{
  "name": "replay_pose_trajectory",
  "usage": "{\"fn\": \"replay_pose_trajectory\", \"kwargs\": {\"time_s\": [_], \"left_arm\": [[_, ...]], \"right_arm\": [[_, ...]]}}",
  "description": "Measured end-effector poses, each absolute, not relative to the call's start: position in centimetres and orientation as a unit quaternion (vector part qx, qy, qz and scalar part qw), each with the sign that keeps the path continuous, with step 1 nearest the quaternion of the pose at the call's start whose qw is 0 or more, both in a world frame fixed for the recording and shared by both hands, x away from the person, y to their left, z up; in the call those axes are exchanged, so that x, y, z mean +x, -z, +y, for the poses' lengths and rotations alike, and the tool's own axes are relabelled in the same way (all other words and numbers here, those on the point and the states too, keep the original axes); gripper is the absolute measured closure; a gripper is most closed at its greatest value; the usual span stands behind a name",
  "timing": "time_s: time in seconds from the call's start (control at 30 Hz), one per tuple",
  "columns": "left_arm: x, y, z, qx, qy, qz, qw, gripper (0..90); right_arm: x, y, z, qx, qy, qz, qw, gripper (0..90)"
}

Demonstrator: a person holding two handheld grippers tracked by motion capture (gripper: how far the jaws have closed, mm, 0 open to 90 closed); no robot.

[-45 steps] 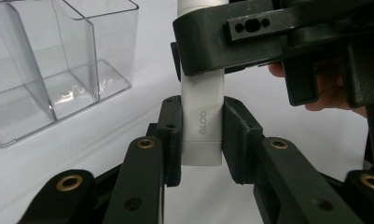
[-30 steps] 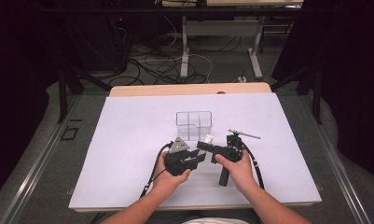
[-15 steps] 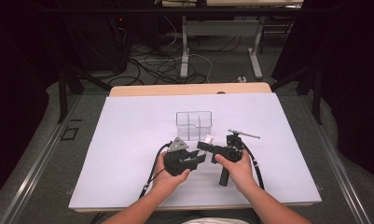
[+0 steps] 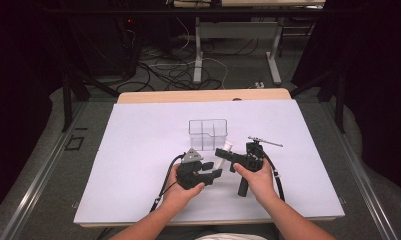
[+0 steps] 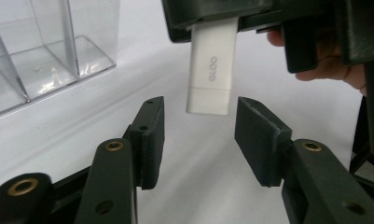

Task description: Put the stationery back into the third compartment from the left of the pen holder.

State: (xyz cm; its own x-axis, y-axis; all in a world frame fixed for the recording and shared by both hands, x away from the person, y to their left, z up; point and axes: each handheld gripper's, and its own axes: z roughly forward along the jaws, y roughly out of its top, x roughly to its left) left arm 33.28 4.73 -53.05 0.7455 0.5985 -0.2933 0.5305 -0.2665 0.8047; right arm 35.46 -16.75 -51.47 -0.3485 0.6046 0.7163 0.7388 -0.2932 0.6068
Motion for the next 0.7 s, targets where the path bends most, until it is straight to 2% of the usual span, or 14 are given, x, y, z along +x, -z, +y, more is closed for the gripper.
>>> {"fn": "replay_pose_trajectory", "kwargs": {"time_s": [0.13,0.53,0.7], "left_arm": [[33.5,53.2,4.9,0.795,-0.041,0.355,0.49,48.9],[34.4,53.4,5.8,0.802,-0.098,0.345,0.478,38.7],[34.8,53.6,6.0,0.806,-0.104,0.349,0.467,32.7]], "right_arm": [[35.5,51.1,-17.0,-0.563,0.572,-0.595,0.046,67.6],[36.1,49.8,-17.8,-0.539,0.58,-0.61,-0.034,67.7],[36.4,49.3,-18.0,-0.532,0.578,-0.615,-0.066,67.7]]}}
